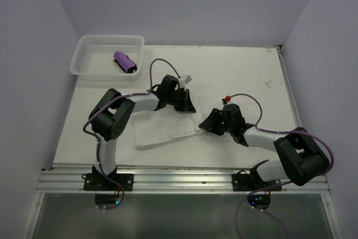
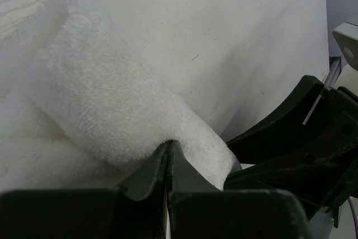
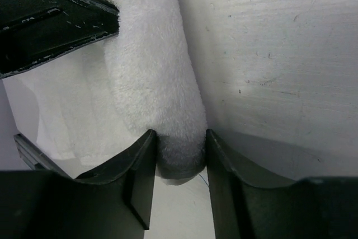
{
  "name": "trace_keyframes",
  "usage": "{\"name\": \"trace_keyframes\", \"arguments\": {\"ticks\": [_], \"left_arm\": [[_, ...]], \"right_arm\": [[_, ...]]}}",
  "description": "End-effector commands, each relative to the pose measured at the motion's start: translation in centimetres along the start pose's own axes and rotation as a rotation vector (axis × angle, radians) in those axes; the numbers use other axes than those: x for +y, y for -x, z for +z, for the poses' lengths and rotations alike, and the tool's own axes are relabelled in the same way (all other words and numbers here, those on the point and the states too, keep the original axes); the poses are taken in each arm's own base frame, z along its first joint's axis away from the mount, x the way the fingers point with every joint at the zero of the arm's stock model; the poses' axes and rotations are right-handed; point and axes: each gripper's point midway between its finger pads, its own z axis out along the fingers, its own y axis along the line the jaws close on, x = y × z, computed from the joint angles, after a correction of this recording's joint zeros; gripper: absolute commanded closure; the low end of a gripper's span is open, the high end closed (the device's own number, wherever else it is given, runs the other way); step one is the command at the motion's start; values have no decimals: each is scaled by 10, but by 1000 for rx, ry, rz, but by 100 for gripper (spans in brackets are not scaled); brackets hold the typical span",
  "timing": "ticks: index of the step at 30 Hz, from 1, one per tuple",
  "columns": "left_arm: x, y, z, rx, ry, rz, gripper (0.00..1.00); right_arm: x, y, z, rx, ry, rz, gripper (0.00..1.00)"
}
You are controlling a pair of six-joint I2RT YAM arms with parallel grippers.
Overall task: Roll the towels
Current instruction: Roll the towel
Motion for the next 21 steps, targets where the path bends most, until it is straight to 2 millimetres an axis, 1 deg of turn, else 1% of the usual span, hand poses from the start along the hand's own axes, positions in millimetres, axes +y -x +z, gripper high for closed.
{"name": "trace_keyframes", "arguments": {"ticks": [1,2,3,4,6,7,8,9,10,11,12,13,14,16,17,18,20,21], "left_arm": [[22,-5,-5,-10,87,-36,100],[23,-4,-5,-13,87,-37,100],[22,-4,-5,-14,85,-38,100],[22,-4,-5,-17,86,-41,100],[21,-2,-5,-22,87,-40,100],[21,0,-5,-25,87,-39,100],[20,0,-5,-25,87,-38,100],[22,0,-5,-21,92,-45,100],[19,5,-5,-28,88,-38,100],[19,6,-5,-26,89,-38,100],[18,7,-6,-24,92,-38,100],[16,14,-7,-37,92,-30,100],[16,16,-7,-40,96,-26,100],[14,25,-8,-49,111,-17,100],[14,29,-8,-57,113,-15,100],[13,28,-10,-42,124,-24,100],[13,32,-10,-50,128,-22,98],[12,32,-10,-48,129,-22,97]], "right_arm": [[-33,-24,0,54,-130,-84,62],[-32,-22,0,45,-135,-94,65],[-27,-22,1,42,-128,-114,69],[-26,-21,1,40,-133,-129,77],[-22,-20,1,33,-137,-154,83],[-21,-19,2,28,-140,-166,92],[-22,-20,0,28,-153,-177,95],[-17,-19,0,25,-154,-199,98],[-17,-14,-2,2,-172,-229,100],[-23,-16,-5,12,-211,-246,100],[-19,-14,-6,4,-220,-275,100],[-20,-9,-9,-23,-242,-309,100],[-26,-10,-13,-16,-279,-329,100],[-28,-5,-17,-38,-317,-376,100],[-32,-5,-20,-37,-341,-390,100],[-29,-4,-21,-42,-348,-411,100],[-36,-1,-26,-54,-401,-439,100],[-32,2,-27,-64,-409,-455,100]]}}
